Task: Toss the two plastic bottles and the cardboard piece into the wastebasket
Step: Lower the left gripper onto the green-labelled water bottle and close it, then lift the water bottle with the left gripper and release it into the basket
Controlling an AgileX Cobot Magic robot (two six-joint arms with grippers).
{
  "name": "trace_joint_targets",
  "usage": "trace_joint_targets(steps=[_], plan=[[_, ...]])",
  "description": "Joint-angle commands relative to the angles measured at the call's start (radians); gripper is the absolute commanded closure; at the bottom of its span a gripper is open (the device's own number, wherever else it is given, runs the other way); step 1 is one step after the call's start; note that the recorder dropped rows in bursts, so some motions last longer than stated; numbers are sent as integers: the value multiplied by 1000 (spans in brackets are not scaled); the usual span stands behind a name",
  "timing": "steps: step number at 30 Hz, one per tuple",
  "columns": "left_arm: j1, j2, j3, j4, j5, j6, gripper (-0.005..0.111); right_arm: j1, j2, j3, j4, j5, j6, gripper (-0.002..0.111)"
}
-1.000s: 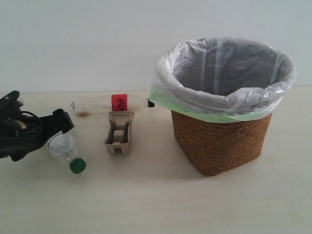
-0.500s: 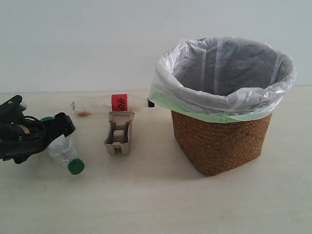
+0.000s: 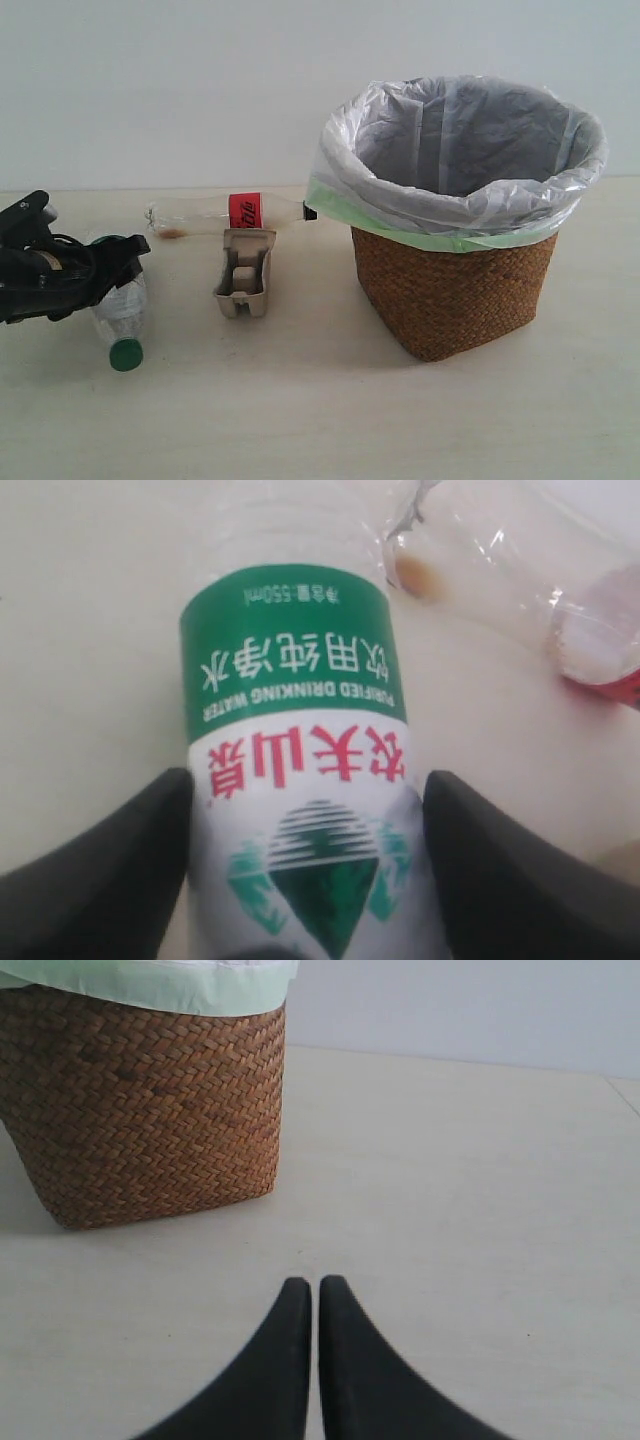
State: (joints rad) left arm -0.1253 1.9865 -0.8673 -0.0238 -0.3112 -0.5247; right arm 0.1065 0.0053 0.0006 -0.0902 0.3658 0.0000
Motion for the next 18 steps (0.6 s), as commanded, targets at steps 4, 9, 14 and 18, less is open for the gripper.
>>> trace_joint_targets(steps=[4, 9, 14, 18], plan=[[-1, -86, 5, 8, 123, 160, 103, -5, -5, -1, -1, -4, 0, 108], [2, -231, -16, 10, 166, 304, 103, -5, -5, -1, -1, -4, 0, 108], [4, -390, -131, 10, 335, 454, 103, -5, -5, -1, -1, -4, 0, 108], [4, -469, -258, 34, 475, 504, 103, -5, -5, -1, -1, -4, 0, 108]])
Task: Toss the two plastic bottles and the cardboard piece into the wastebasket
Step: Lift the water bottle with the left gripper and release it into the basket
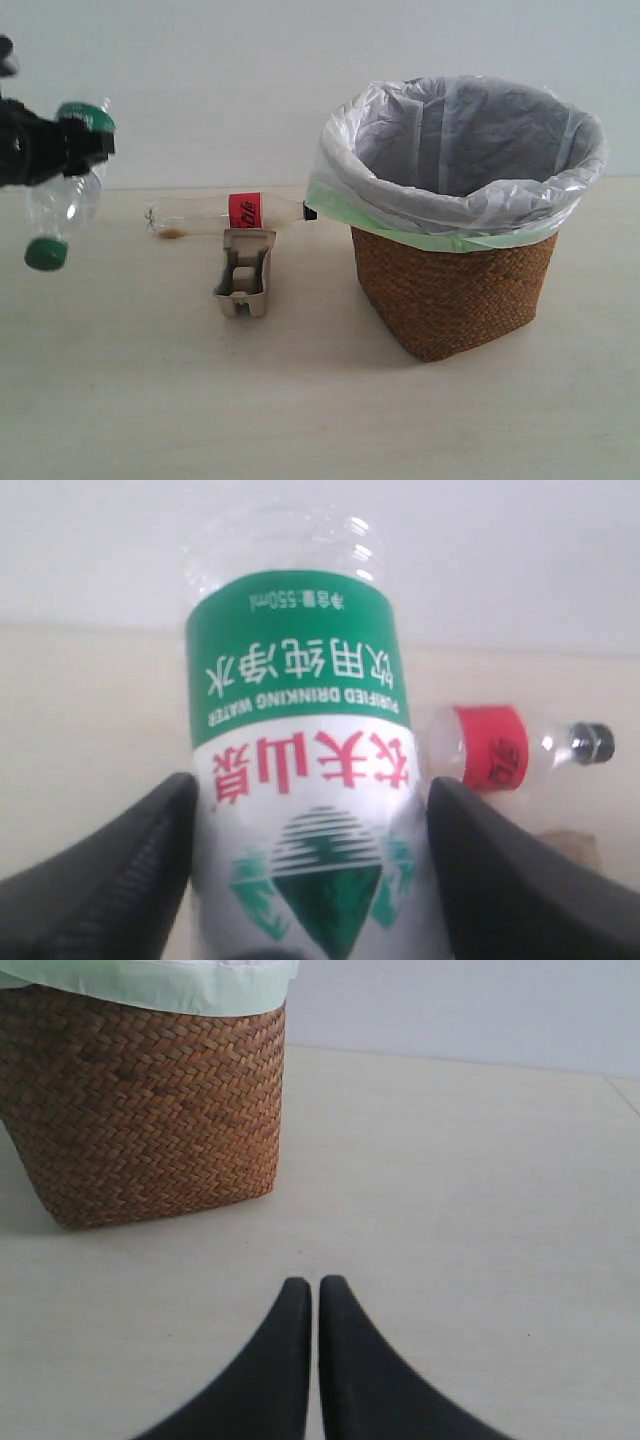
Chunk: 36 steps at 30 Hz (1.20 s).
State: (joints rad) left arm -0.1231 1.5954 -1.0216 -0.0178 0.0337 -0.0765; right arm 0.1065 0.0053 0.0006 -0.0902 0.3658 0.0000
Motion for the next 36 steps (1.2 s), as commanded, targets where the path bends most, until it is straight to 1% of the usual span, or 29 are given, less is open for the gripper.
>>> trace_joint_targets(steps=[1, 3, 5, 8, 10, 12, 15, 18, 22, 23, 24, 26, 28, 30, 32, 33, 34, 35, 36], plan=[[2, -92, -137, 66, 170, 55, 103, -5, -5, -1, -1, -4, 0, 108], [2, -114, -193, 160, 244, 36, 103, -5, -5, -1, -1, -4, 0, 108], [9, -123, -249, 345, 336, -96, 103, -5, -5, -1, -1, -4, 0, 108], [9, -127, -311, 629, 519, -311, 103, -5, -5, -1, -1, -4, 0, 108], [9, -127, -324, 751, 606, -396, 103, -5, -5, -1, -1, -4, 0, 108], [9, -128, -325, 793, 652, -419, 103, -5, -5, -1, -1, -4, 0, 108], [9, -126, -325, 793, 673, -431, 103, -5, -5, -1, -1, -4, 0, 108], [9, -121, -325, 730, 659, -435, 103, -5, -5, -1, -1, -4, 0, 108], [9, -102, -278, 562, 571, -408, 103, -5, -5, -1, -1, -4, 0, 108], [9, -90, -260, 483, 538, -384, 103, -5, -5, -1, -1, -4, 0, 108], [6, -75, -242, 390, 501, -337, 103, -5, -5, -1, -1, -4, 0, 108], [-16, -36, -213, 162, 427, -182, 103, -5, -5, -1, -1, -4, 0, 108], [-63, 2, -215, -107, 383, 30, 103, -5, -5, -1, -1, -4, 0, 108], [-139, 37, -278, -476, 403, 376, 103, -5, -5, -1, -1, -4, 0, 108], [-213, 65, -382, -804, 471, 682, 103, -5, -5, -1, -1, -4, 0, 108], [-244, 81, -445, -956, 499, 780, 103, -5, -5, -1, -1, -4, 0, 108], [-266, 99, -497, -1071, 518, 839, 102, -5, -5, -1, -1, -4, 0, 108], [-295, 117, -572, -1136, 544, 892, 96, -5, -5, -1, -1, -4, 0, 108], [-313, 139, -620, -1154, 560, 910, 88, -5, -5, -1, -1, -4, 0, 108]])
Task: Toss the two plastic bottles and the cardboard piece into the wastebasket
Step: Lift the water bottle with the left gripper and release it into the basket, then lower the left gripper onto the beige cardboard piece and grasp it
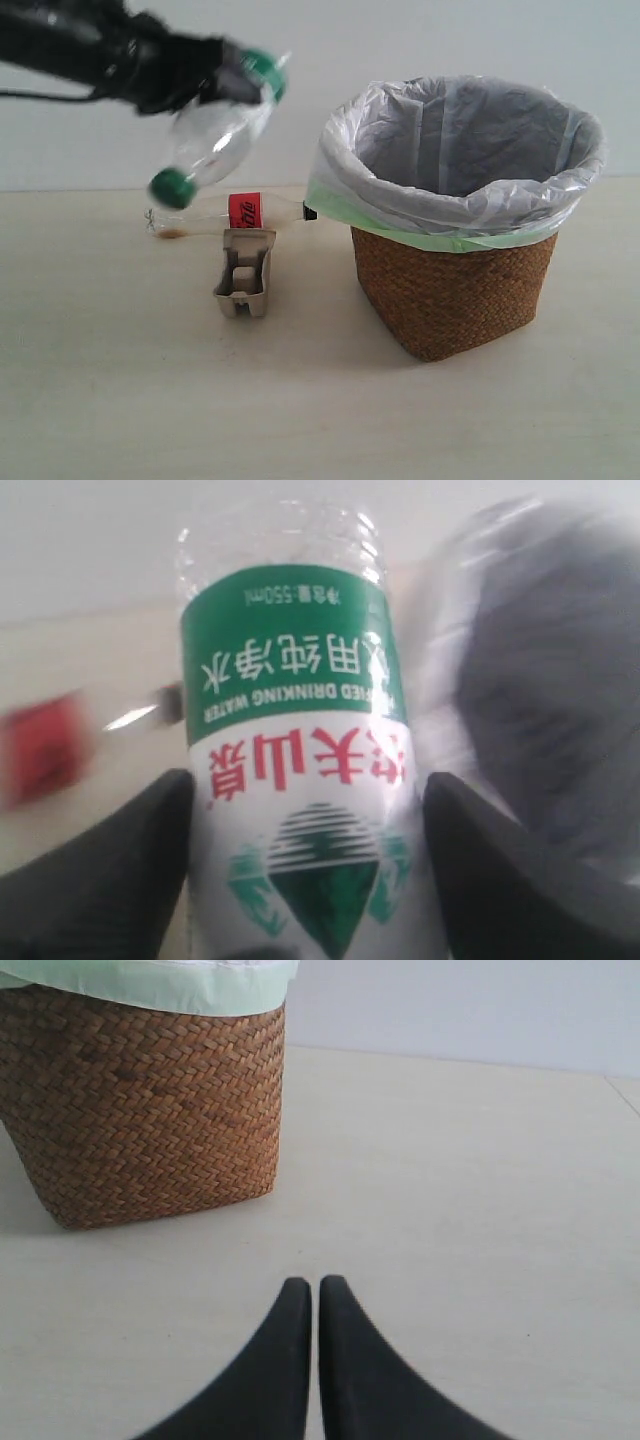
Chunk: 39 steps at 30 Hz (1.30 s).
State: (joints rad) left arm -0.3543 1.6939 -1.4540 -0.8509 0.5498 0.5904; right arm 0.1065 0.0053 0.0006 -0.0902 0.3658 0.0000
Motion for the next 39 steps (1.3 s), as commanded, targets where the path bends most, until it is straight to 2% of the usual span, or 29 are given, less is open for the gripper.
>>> trace_joint_targets(steps=[1, 2, 5, 8, 10, 20, 22, 25, 30, 36, 39], plan=[[-100, 58, -238, -318, 62, 229, 75, -5, -5, -1, -1, -4, 0, 108], [-125, 85, -278, -304, 79, 208, 52, -5, -5, -1, -1, -4, 0, 108], [-171, 144, -343, -183, 93, 132, -2, -5, -5, -1, -1, -4, 0, 108], [-191, 191, -366, -32, 89, 16, -1, -5, -5, -1, -1, -4, 0, 108], [-193, 208, -368, 6, 64, -40, -1, -5, -5, -1, -1, -4, 0, 108], [-192, 204, -380, 28, 26, -33, -1, -5, -5, -1, -1, -4, 0, 108], [-192, 194, -380, 107, 26, -48, -1, -5, -5, -1, -1, -4, 0, 108], [-188, 173, -380, 274, 44, -180, -1, -5, -5, -1, -1, -4, 0, 108], [-157, 156, -380, 538, 145, -329, -1, -5, -5, -1, -1, -4, 0, 108], [-92, 177, -378, 589, 386, -313, -1, -5, -5, -1, -1, -4, 0, 108], [-60, 193, -378, 639, 438, -344, -1, -5, -5, -1, -1, -4, 0, 108]])
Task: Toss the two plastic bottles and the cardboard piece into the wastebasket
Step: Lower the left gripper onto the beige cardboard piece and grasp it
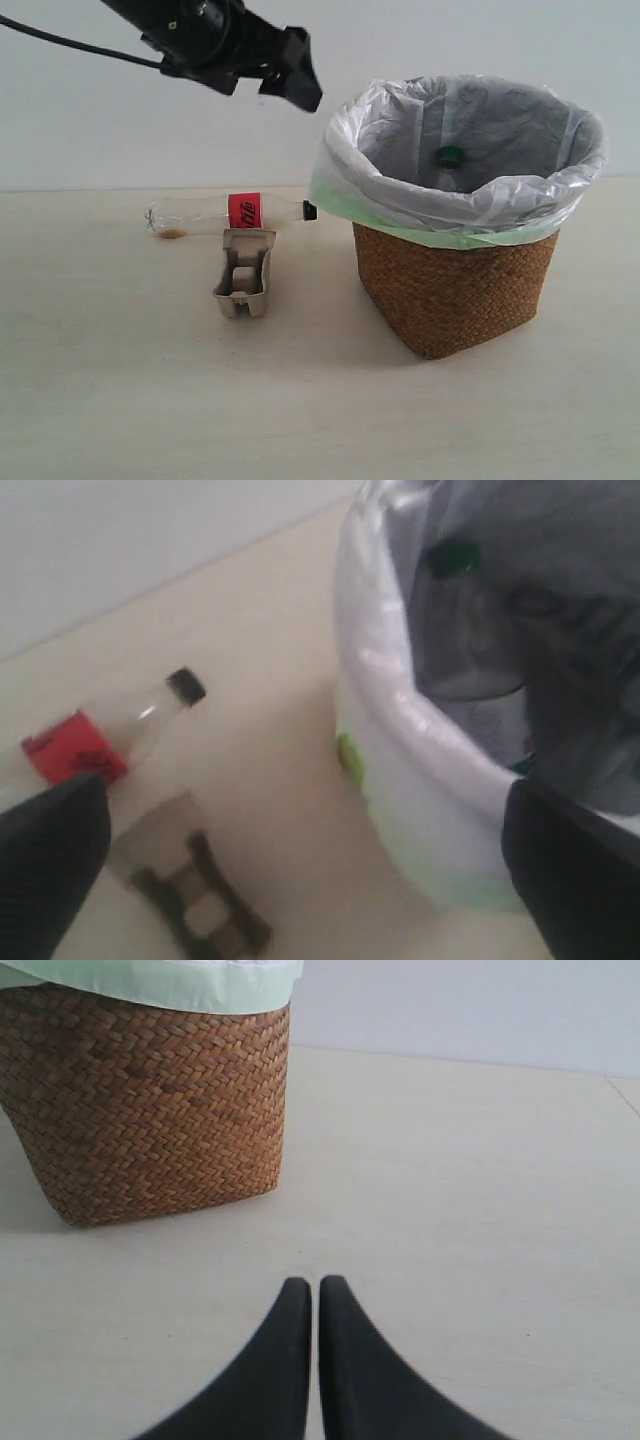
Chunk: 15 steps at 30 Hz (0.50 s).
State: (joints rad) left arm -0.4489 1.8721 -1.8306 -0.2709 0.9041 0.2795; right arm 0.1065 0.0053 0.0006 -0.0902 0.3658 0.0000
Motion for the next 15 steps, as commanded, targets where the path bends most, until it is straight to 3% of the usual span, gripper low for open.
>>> trace_joint_targets(steps=[1, 4, 10, 15], plan=[[46, 19, -1, 68, 90, -35, -1, -5, -5, -1, -1, -4, 0, 108], [91, 36, 39, 81, 73, -127, -1, -5, -5, -1, -1, -4, 0, 108], [101, 123, 121, 75, 33, -130, -1, -5, -5, -1, -1, -4, 0, 108], [101, 272, 131, -87, -88, -130, -1, -5, -5, -1, -1, -4, 0, 108]])
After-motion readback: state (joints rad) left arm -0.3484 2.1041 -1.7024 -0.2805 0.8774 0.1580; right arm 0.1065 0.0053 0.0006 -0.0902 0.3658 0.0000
